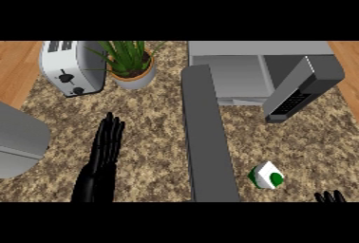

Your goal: Pick up the milk, place it into the microwave and close the microwave

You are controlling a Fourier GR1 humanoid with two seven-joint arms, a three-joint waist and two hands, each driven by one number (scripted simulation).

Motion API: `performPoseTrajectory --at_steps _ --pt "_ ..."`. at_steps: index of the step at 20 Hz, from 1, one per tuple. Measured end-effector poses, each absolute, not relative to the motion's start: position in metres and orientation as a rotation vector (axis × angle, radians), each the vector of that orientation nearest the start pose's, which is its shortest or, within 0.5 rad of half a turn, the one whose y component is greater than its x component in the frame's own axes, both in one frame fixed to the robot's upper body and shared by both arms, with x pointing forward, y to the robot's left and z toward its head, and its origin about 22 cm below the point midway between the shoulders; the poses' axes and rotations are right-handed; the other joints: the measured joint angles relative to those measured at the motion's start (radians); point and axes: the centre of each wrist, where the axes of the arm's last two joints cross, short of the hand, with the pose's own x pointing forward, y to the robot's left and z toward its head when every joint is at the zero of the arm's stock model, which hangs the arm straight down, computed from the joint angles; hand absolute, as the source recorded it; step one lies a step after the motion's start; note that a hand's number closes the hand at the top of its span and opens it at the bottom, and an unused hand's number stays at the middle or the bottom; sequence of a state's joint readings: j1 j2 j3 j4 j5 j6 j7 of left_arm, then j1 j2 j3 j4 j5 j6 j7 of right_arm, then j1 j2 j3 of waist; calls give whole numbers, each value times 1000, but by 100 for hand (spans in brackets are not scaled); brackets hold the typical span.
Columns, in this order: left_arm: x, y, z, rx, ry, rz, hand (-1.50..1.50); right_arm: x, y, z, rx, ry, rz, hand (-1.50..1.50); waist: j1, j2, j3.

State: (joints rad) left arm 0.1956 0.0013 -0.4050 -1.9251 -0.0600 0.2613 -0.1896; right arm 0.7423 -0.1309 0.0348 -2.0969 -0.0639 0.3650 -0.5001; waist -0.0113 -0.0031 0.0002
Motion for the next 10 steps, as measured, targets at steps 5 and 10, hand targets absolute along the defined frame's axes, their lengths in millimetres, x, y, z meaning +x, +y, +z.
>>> performPoseTrajectory --at_steps 5,10 --pt "170 134 45 -91 -1939 20 -150 60 -286 6 89 -1877 174 -150 4 1 0" --pt "159 121 33 -81 -1934 21 -150 66 -285 -22 43 -1879 150 -150 7 2 0"
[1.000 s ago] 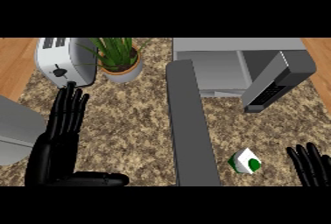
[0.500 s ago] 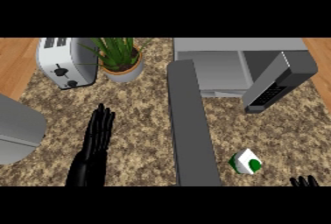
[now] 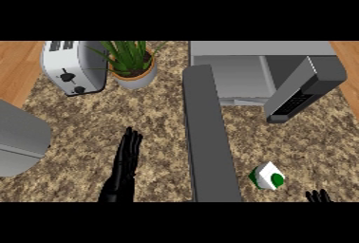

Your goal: Pick up the milk, place it into the microwave and close the microwave

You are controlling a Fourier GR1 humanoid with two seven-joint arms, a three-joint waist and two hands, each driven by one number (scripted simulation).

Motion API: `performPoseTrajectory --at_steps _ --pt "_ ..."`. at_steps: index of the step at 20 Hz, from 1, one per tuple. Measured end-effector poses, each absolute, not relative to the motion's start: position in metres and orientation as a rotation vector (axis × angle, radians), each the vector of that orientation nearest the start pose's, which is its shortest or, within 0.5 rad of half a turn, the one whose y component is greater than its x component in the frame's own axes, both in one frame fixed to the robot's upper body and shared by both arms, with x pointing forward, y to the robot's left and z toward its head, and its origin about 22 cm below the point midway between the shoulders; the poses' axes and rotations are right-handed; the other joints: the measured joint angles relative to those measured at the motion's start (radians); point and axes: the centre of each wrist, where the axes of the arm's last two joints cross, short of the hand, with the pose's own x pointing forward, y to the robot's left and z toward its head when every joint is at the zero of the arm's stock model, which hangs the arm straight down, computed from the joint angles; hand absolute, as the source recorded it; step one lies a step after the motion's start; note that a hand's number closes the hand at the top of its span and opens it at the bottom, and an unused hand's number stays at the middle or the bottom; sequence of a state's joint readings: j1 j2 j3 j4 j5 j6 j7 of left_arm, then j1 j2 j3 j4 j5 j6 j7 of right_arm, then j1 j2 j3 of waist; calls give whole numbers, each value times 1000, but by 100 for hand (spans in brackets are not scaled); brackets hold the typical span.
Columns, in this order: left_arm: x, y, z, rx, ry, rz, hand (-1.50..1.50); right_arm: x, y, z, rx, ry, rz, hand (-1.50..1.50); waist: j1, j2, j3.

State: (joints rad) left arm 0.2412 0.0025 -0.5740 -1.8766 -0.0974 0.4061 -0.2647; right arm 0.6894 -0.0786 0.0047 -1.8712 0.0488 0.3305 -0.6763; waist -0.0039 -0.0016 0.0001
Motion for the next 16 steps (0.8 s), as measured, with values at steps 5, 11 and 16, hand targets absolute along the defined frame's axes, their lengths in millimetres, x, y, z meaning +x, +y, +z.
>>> performPoseTrajectory --at_steps 5,11,16 --pt "151 117 27 -104 -1928 26 -150 79 -293 -44 14 -1866 131 -150 3 1 0" --pt "151 122 19 -131 -1910 20 -150 104 -298 -71 -9 -1853 134 -150 5 1 0" --pt "144 139 15 -142 -1902 32 -150 126 -299 -90 -64 -1853 140 -150 7 1 0"
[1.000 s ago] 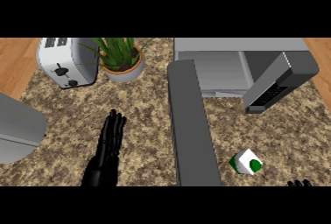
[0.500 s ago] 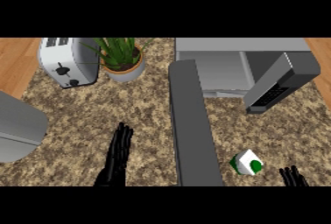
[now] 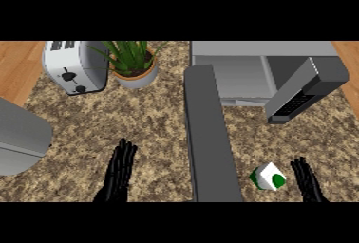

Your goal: Pick up the milk, place it into the microwave and close the microwave

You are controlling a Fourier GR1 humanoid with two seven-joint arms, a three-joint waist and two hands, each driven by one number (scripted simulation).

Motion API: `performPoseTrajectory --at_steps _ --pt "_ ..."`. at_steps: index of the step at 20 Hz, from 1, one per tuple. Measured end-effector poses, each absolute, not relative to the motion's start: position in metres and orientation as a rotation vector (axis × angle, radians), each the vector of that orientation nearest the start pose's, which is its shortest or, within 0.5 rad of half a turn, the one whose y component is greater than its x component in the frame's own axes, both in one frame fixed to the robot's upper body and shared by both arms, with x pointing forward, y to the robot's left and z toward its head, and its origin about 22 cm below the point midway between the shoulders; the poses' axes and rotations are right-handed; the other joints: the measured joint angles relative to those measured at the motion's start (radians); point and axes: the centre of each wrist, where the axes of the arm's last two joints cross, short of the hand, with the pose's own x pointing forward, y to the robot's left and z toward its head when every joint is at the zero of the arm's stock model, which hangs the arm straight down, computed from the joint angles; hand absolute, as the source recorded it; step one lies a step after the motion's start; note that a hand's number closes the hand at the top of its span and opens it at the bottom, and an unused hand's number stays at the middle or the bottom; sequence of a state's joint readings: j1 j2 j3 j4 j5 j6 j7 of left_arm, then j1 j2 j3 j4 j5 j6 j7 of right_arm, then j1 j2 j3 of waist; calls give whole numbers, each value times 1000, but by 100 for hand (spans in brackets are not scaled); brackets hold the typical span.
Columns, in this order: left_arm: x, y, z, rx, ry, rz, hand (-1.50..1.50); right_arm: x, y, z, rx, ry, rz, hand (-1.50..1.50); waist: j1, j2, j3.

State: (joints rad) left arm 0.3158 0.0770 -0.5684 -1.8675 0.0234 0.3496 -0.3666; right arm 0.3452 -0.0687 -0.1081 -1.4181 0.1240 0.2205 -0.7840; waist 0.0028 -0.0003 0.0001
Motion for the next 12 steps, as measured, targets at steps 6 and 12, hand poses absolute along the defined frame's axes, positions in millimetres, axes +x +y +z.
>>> performPoseTrajectory --at_steps 6,12 --pt "139 161 16 -144 -1899 50 -150 148 -299 -116 -138 -1844 152 -150 1 0 0" --pt "133 181 16 -139 -1892 56 -150 166 -296 -140 -177 -1842 154 150 3 0 0"
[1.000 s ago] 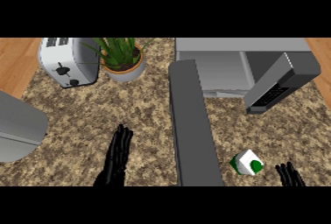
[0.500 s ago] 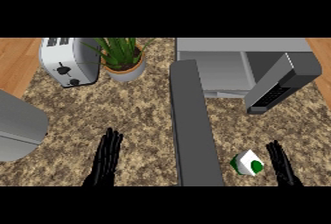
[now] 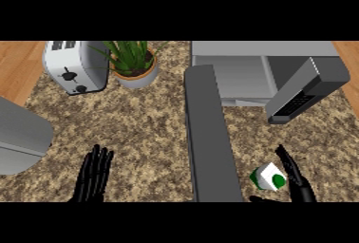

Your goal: Pick up the milk, place it into the microwave and close the microwave

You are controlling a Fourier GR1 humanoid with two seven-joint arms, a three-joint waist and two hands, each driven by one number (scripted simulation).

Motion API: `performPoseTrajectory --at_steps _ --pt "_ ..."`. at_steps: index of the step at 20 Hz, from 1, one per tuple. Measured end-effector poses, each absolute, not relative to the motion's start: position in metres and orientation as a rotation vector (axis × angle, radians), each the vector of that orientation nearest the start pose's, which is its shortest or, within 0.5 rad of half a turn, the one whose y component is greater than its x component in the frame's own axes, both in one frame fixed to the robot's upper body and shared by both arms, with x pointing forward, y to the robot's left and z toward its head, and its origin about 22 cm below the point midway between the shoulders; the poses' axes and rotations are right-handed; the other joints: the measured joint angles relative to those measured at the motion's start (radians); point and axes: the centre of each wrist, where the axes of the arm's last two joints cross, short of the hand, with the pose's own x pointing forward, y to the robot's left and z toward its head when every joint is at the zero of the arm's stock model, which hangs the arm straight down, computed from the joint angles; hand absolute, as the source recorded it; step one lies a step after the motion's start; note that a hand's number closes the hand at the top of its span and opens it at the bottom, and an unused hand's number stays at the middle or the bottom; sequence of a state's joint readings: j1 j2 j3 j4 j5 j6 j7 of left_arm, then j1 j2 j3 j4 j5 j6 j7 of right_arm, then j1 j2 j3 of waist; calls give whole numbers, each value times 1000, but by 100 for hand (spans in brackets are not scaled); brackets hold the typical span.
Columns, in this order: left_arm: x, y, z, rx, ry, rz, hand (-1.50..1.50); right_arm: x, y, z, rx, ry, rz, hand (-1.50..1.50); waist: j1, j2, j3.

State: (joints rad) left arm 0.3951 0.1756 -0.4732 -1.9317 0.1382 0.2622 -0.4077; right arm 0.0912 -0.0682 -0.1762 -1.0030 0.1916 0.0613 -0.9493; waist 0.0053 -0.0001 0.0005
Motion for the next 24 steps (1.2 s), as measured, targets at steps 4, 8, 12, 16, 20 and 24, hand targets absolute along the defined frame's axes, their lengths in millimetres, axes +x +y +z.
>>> performPoseTrajectory --at_steps 4,8,12,16,20,24 --pt "124 192 16 -133 -1885 56 -150 175 -303 -149 -192 -1845 116 150 1 0 -1" --pt "126 199 11 -139 -1890 53 -150 183 -306 -158 -240 -1822 124 150 2 -1 -1" --pt "128 205 8 -137 -1895 46 -150 196 -307 -161 -269 -1791 178 150 3 -1 -3" --pt "125 211 8 -135 -1898 44 -150 209 -307 -161 -318 -1761 258 150 7 -2 -4" --pt "120 220 10 -147 -1901 43 -150 233 -306 -155 -403 -1747 235 150 13 1 -2" --pt "121 225 11 -148 -1898 52 -150 248 -299 -152 -372 -1787 169 150 12 3 0"
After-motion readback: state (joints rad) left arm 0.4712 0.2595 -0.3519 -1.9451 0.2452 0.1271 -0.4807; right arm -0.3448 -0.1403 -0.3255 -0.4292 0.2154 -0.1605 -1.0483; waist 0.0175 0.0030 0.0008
